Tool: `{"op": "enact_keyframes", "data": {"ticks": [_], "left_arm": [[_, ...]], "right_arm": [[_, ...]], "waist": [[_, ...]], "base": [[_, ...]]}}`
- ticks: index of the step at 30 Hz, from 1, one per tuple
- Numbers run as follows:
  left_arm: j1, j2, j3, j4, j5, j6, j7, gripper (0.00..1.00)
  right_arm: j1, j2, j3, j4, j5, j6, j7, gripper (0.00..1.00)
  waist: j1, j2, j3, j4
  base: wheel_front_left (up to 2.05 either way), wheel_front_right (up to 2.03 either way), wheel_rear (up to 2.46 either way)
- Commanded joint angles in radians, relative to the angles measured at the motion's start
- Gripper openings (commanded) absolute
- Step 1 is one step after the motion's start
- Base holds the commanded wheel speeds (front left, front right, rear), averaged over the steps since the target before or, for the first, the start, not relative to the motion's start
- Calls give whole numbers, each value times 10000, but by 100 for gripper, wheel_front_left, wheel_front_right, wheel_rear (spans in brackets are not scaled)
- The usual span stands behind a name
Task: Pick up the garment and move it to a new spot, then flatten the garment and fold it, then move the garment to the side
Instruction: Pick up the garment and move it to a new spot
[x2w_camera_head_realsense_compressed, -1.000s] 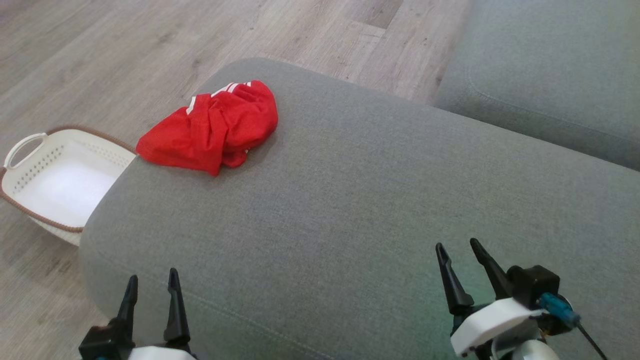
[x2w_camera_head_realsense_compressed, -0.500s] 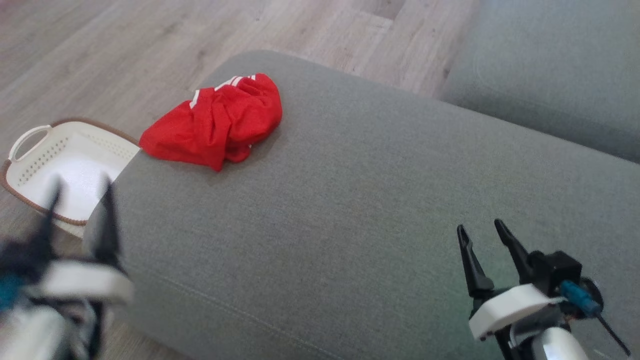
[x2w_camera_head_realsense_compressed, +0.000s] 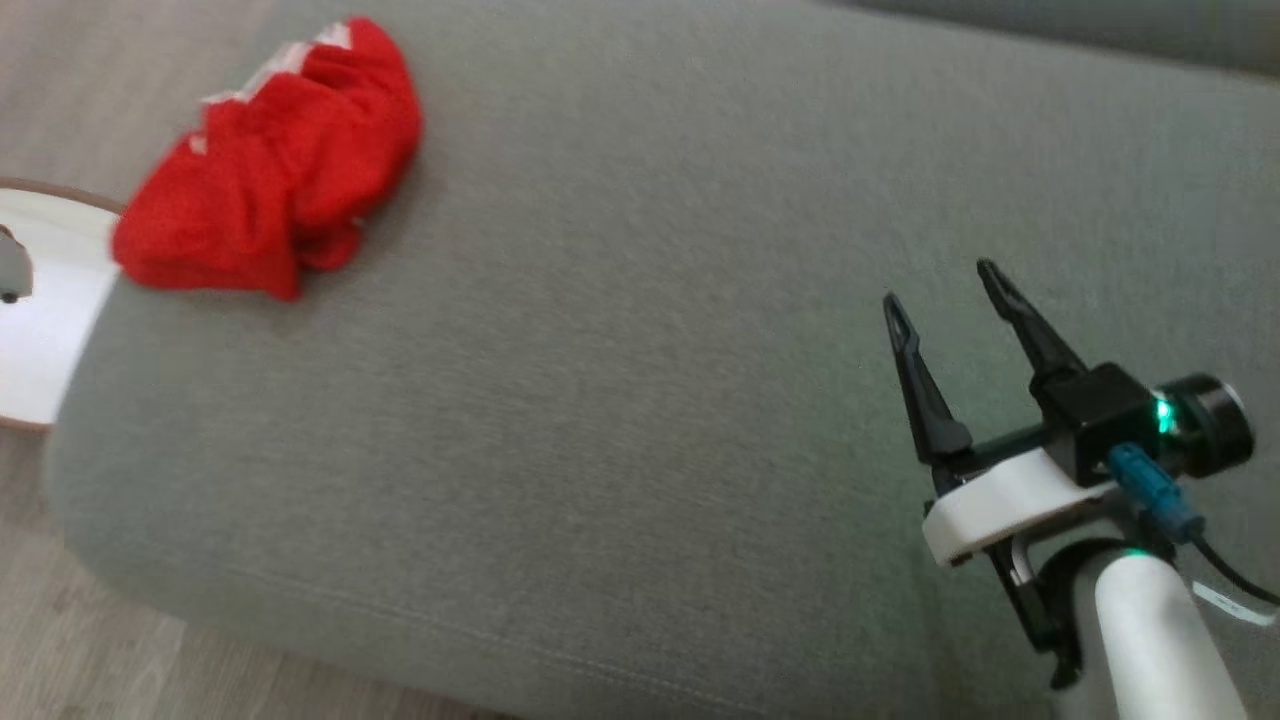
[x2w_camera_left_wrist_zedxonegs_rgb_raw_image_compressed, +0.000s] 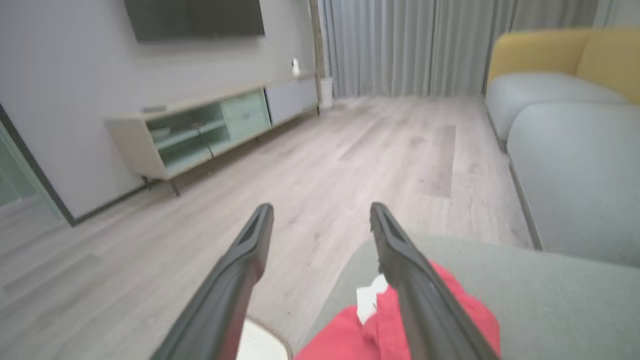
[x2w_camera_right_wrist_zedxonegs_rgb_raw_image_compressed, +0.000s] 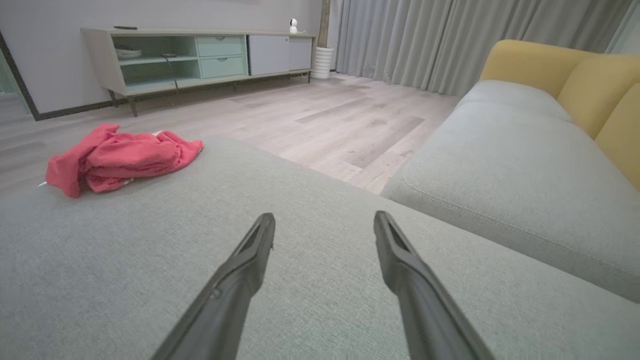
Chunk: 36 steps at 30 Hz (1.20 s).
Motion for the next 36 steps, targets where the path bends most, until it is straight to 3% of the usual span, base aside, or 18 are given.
{"op": "enact_keyframes", "data": {"ticks": [1, 10, 20, 21, 22, 24, 30, 36], "left_arm": [[-509, 362, 380, 173, -27, -98, 201, 100], [-1774, -440, 49, 3436, -423, -645, 629, 100], [-2514, -1019, -172, 5772, -669, -1177, 753, 98], [-2569, -1065, -184, 5922, -697, -1244, 759, 82], [-2610, -1107, -163, 6062, -749, -1317, 715, 48], [-2653, -1144, -185, 6330, -744, -1415, 546, 0], [-2985, -987, -365, 6736, -524, -1664, 101, 0], [-3508, -476, -848, 6773, 65, -1924, -290, 0]], "right_arm": [[-325, -107, 280, -561, -110, -7, 125, 100], [-219, -463, 390, -2150, -202, -7, 847, 100], [-254, -509, 155, -2380, -241, -7, 857, 100], [-257, -533, 183, -2357, -239, -7, 822, 100], [-257, -542, 204, -2323, -230, -7, 797, 100], [-261, -530, 221, -2239, -195, -7, 743, 100], [-358, -459, 251, -1964, -99, -7, 486, 100], [-363, -255, 215, -1371, 102, -7, 19, 100]], "waist": [[-3, 0, 1114, -891], [-3, 0, 2528, -1432], [-3, 0, 3020, -1513], [-3, 0, 2991, -1508], [-3, 0, 2944, -1508], [-3, 0, 2800, -1522], [-3, 0, 2371, -1610], [-3, 0, 1527, -1888]], "base": [[0, 0, 0], [0, 0, 0], [0, 0, 0], [0, 0, 0], [0, 0, 0], [0, 0, 0], [0, 0, 0], [0, 0, 0]]}}
